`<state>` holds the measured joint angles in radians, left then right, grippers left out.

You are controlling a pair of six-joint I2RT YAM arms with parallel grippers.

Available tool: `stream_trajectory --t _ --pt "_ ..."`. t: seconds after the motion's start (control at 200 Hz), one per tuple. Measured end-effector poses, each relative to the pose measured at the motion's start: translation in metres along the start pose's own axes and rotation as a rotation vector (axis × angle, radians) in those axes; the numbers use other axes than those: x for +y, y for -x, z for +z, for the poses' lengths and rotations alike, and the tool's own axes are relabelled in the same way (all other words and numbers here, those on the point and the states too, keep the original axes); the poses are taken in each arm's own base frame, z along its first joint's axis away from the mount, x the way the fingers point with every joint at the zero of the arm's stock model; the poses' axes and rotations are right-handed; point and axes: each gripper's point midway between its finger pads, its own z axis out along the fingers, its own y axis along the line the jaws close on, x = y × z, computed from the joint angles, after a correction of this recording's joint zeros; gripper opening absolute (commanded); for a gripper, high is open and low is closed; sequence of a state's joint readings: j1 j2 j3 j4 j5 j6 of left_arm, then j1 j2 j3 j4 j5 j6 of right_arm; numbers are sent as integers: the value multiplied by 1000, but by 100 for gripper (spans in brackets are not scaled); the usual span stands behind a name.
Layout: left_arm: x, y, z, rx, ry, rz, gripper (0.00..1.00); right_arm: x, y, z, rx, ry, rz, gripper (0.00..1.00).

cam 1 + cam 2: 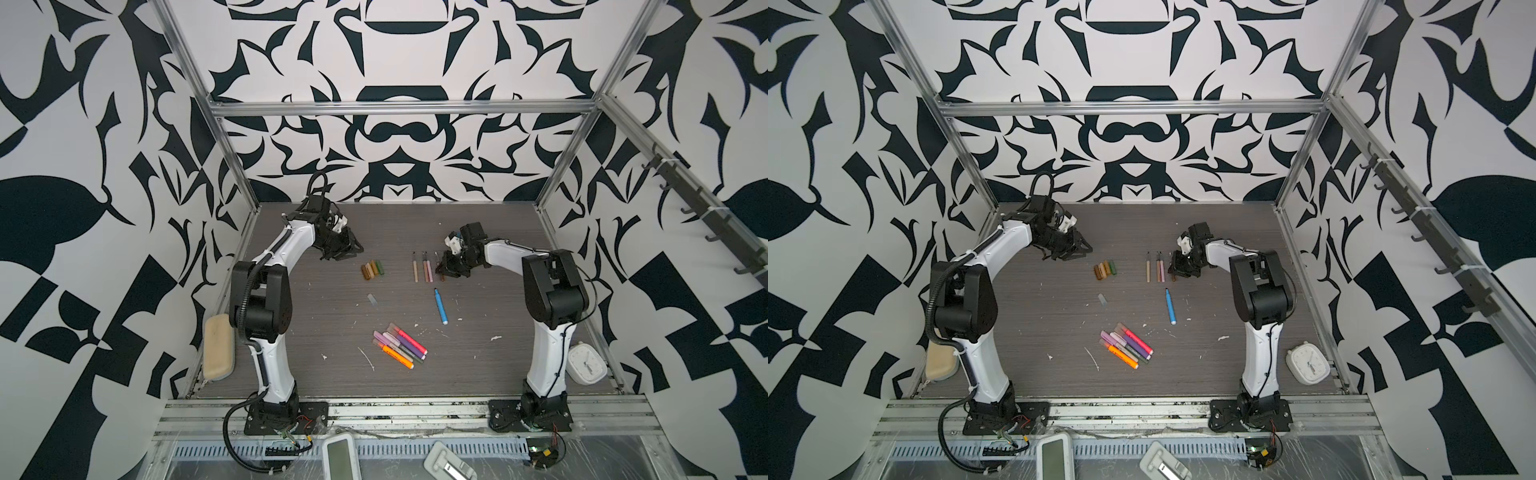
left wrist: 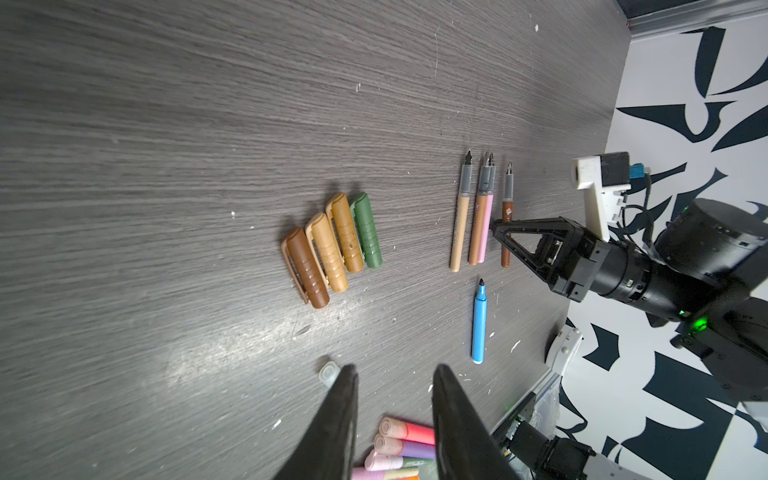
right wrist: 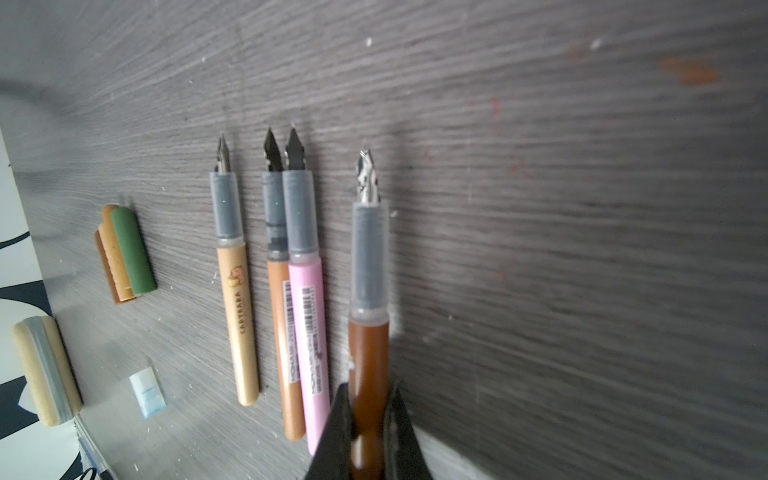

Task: Open the pen caps
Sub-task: 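Lower the brown pen beside the pink pen and open the right gripper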

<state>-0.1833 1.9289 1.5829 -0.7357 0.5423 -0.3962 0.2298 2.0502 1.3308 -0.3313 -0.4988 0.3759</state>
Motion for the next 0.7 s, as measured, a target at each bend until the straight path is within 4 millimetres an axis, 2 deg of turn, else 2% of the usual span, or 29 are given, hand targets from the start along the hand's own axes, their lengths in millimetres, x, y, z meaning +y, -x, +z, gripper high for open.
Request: stream_trajectory --t 0.565,0.6,0.665,0.7 --pt "0 0 1 0 -1 -1 34 4 6 4 -7 26 39 9" --pt "0 0 1 0 -1 -1 34 4 6 4 -7 26 39 13" --pt "0 0 1 -1 -2 -2 34 3 6 4 -7 24 45 31" --pt "0 0 1 -2 -2 -2 34 5 7 4 -8 35 47 37"
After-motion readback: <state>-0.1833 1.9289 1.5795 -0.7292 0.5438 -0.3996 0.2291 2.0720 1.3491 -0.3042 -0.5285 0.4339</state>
